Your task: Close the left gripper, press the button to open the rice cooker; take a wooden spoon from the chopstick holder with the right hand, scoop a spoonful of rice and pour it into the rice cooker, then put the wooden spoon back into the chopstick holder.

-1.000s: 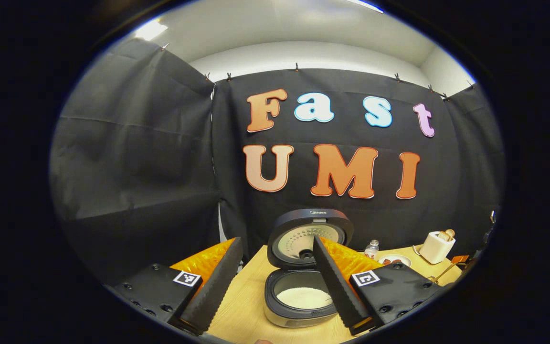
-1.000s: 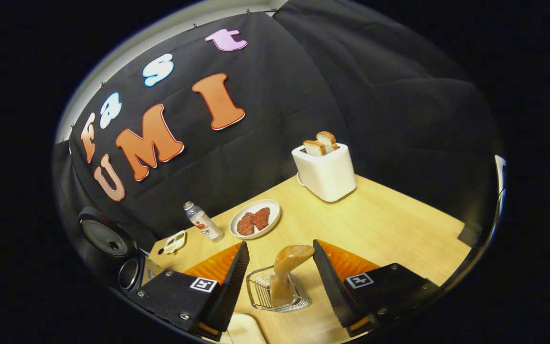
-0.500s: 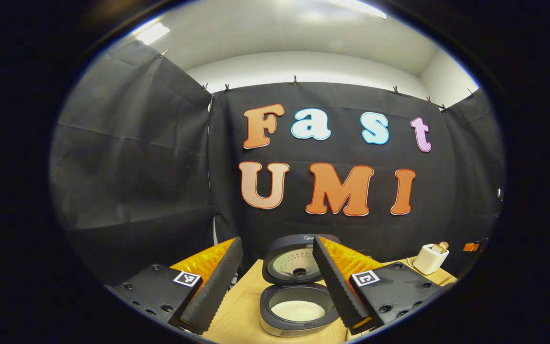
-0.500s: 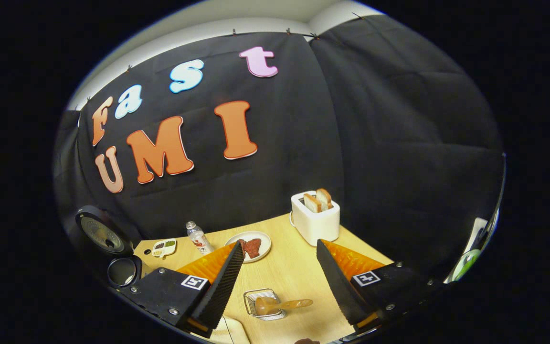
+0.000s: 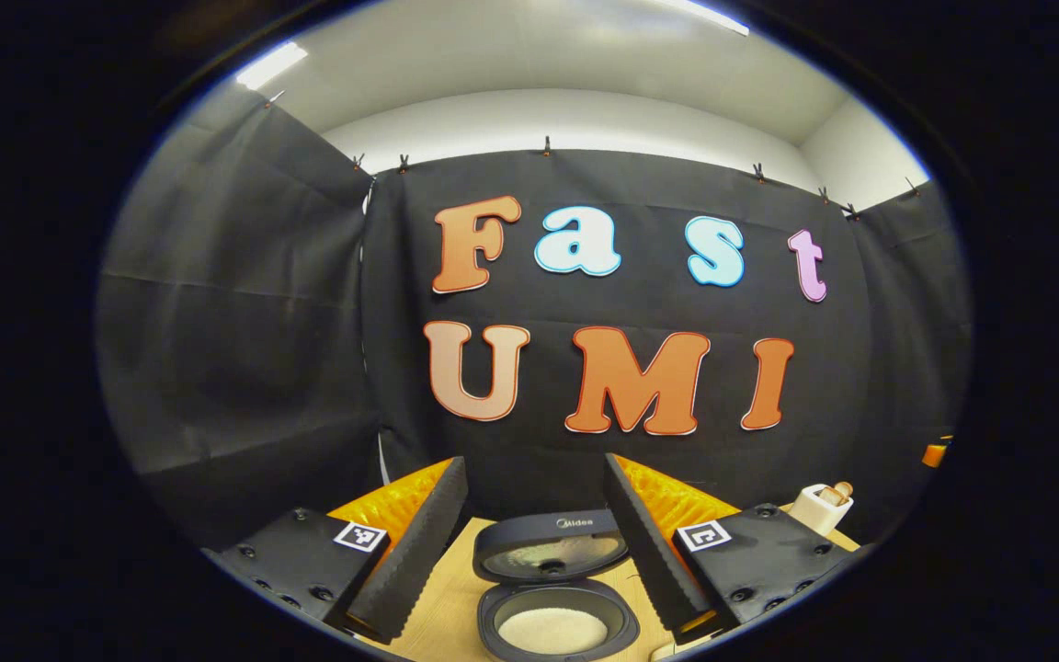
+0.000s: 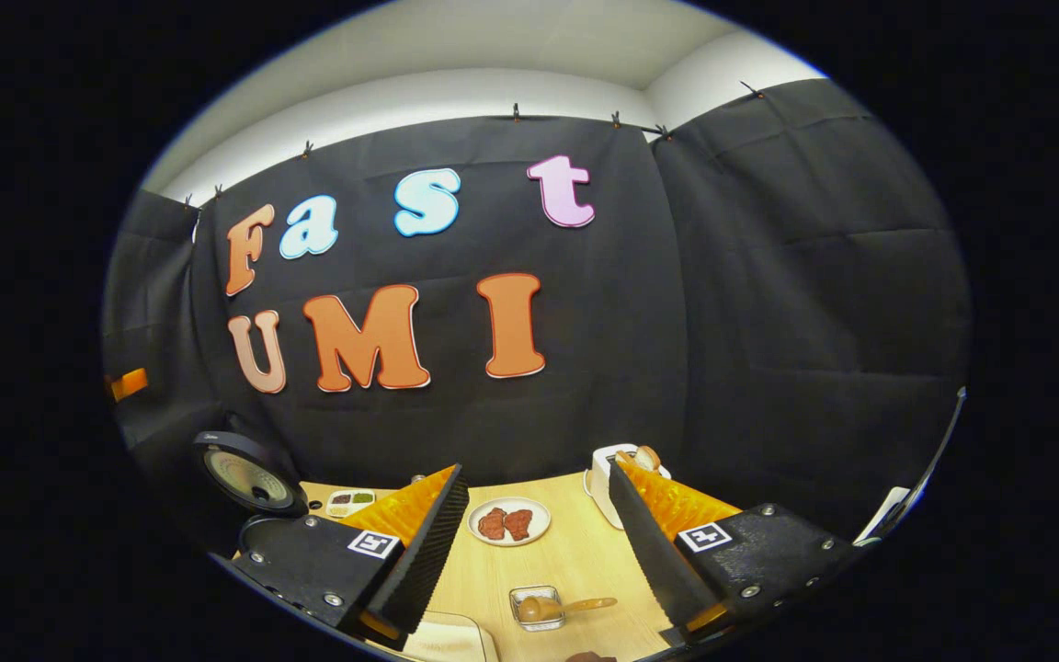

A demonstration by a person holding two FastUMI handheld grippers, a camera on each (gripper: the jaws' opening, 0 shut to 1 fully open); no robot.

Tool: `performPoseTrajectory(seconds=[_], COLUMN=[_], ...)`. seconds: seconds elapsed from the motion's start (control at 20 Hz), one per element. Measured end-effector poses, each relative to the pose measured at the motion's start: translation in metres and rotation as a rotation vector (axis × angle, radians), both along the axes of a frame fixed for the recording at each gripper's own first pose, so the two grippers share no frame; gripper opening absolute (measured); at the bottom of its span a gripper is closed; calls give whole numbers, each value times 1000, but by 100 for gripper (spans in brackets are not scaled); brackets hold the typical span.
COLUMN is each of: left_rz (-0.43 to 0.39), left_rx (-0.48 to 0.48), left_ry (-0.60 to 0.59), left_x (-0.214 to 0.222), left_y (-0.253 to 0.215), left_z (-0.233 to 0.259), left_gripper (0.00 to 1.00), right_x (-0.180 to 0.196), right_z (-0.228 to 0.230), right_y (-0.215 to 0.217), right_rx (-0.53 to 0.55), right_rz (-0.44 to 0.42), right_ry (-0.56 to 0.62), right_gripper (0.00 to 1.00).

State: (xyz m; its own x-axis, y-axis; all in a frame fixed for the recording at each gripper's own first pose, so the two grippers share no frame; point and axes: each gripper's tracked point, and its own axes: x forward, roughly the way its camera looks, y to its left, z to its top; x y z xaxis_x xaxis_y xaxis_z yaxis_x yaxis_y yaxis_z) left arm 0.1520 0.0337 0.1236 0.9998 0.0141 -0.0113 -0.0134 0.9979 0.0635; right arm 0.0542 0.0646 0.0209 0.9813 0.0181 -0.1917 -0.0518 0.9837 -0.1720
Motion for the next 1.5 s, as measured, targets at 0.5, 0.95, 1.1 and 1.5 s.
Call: performPoseTrajectory(seconds=[0.5,0.95,1.1,1.5], left_rz=[-2,6,9,-11], left_rx=[27,19,25,8], left_ry=[161,317,348,368], left_x=[136,168,168,143], left_y=[-10,-1,1,0], left_z=[-58,-136,-151,-167], left_gripper=[100,99,99,99], right_x=[-3,9,13,9], right_z=[13,2,-1,-1], right_y=[22,16,16,12], right_rx=[3,14,26,40], right_rz=[39,12,10,8], right_ry=[-16,1,4,2], right_gripper=[95,95,95,95])
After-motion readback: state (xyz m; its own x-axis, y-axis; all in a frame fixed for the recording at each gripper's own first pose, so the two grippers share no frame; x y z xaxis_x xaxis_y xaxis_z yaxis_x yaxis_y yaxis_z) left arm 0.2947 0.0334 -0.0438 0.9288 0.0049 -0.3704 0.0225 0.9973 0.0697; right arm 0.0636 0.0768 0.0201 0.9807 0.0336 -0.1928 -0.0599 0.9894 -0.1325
